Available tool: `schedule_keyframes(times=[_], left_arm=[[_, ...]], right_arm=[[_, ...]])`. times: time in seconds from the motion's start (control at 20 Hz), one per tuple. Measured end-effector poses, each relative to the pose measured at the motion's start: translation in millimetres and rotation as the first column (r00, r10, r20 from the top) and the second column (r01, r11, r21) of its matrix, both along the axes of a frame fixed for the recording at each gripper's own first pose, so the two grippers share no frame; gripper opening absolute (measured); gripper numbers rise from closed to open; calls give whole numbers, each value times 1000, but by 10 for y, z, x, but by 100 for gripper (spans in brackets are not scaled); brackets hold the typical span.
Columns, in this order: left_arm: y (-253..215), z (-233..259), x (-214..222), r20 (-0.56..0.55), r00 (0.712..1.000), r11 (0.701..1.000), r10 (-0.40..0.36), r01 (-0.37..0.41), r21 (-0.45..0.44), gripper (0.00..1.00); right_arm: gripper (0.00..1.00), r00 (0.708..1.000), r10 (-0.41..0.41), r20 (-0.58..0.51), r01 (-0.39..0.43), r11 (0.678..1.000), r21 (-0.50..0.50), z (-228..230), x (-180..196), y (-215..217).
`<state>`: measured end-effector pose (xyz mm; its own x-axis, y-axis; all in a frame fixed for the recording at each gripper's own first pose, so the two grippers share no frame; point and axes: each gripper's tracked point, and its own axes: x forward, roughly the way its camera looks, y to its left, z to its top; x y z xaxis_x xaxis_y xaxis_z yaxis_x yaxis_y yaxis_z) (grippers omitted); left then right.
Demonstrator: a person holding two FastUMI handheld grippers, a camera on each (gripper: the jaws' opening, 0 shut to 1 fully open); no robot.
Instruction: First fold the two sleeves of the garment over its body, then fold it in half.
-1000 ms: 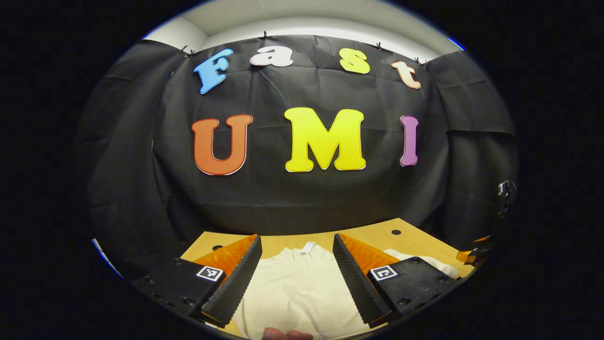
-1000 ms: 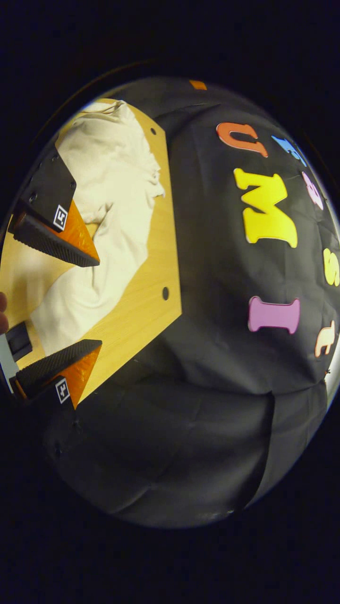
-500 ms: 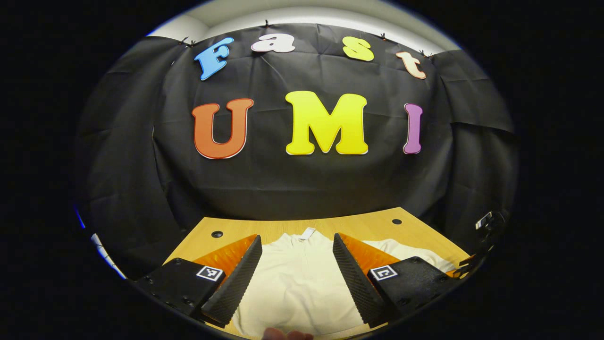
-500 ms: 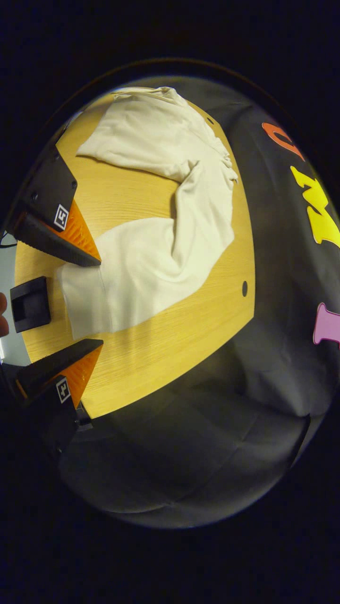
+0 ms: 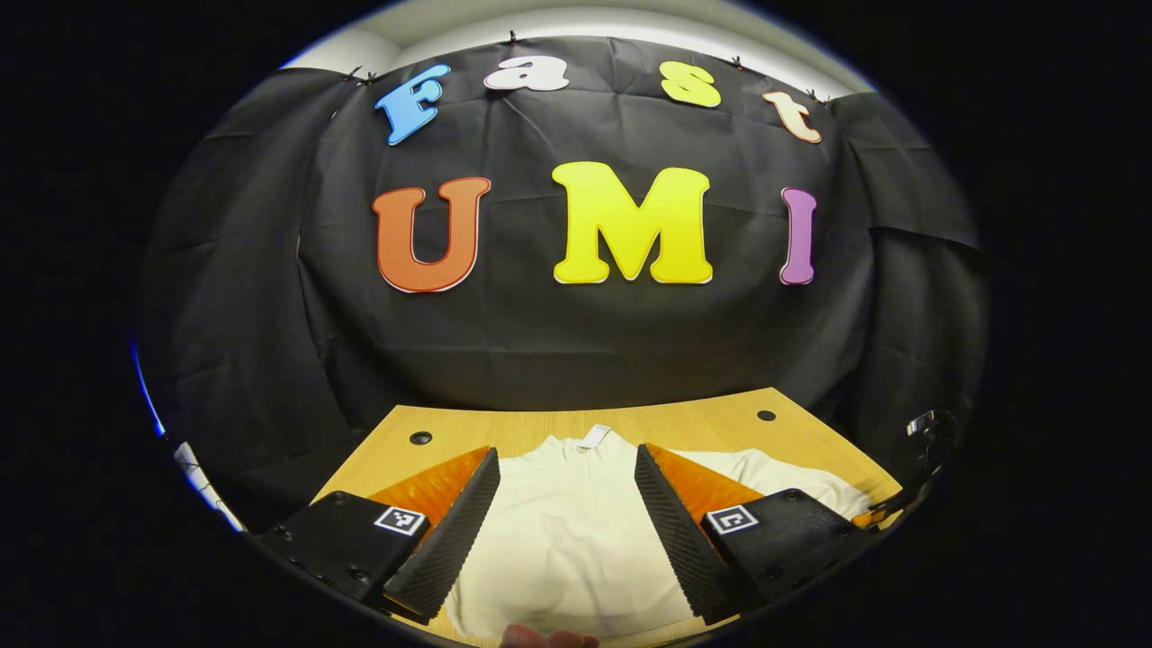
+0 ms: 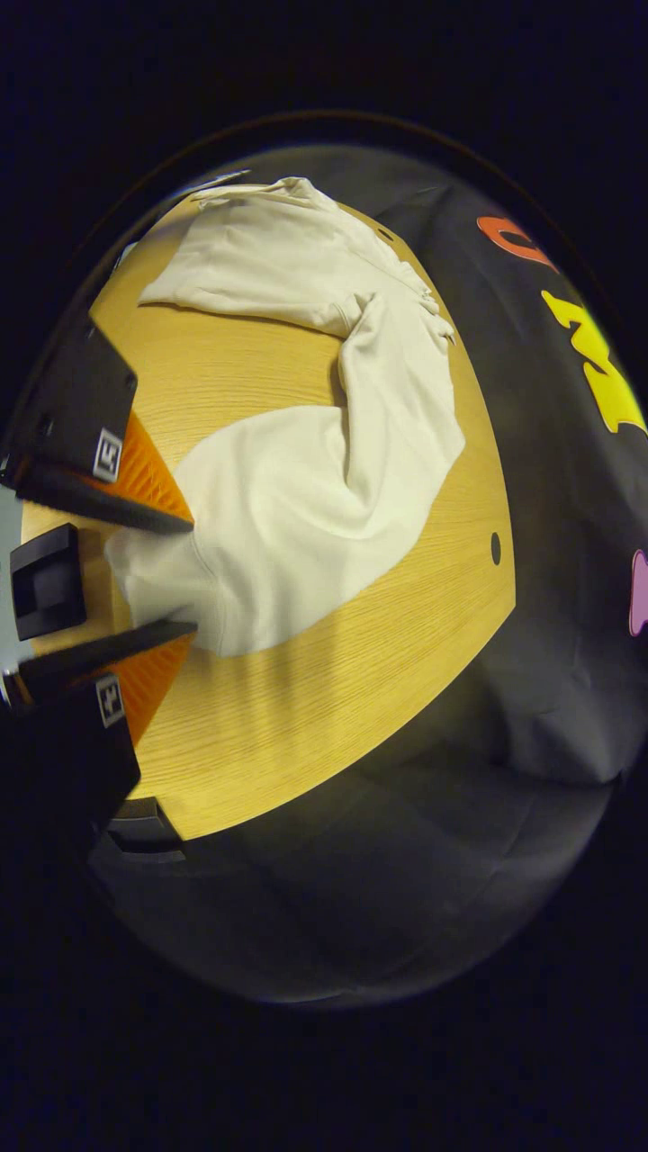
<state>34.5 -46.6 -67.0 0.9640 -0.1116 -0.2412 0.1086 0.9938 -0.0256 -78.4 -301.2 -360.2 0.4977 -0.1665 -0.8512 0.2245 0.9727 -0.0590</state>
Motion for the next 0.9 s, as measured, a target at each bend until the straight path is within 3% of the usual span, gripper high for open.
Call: schedule_keyframes(times=[0.05,0.1,0.15,0.2,0.3,0.55,0.7,0.9], left_arm=[[12,3,-3,1,1000,1000,2,-2,-3,97],[23,1,-4,1,1000,1000,5,-5,0,97],[47,-2,1,2,1000,1000,10,-10,3,97],[60,-3,-2,-1,1000,1000,11,-11,3,97],[89,-15,-11,-3,1000,1000,14,-14,5,97],[162,-37,-8,8,1000,1000,21,-21,18,97],[216,-43,13,8,1000,1000,25,-25,4,97],[352,-30,25,18,999,999,47,-47,-7,97]], right_arm=[[41,1000,-1,1,1,1000,-1,0,4,21],[41,1000,-12,0,12,1000,-4,-31,30,27],[14,1000,-27,-4,27,1000,-5,11,38,32],[14,999,-33,-1,33,999,-1,18,37,27],[4,995,-95,0,95,995,11,36,42,10],[3,977,-137,163,129,990,61,717,360,175],[3,961,-104,257,97,995,39,1213,610,249],[3,923,11,385,0,1000,-28,1987,979,471]])
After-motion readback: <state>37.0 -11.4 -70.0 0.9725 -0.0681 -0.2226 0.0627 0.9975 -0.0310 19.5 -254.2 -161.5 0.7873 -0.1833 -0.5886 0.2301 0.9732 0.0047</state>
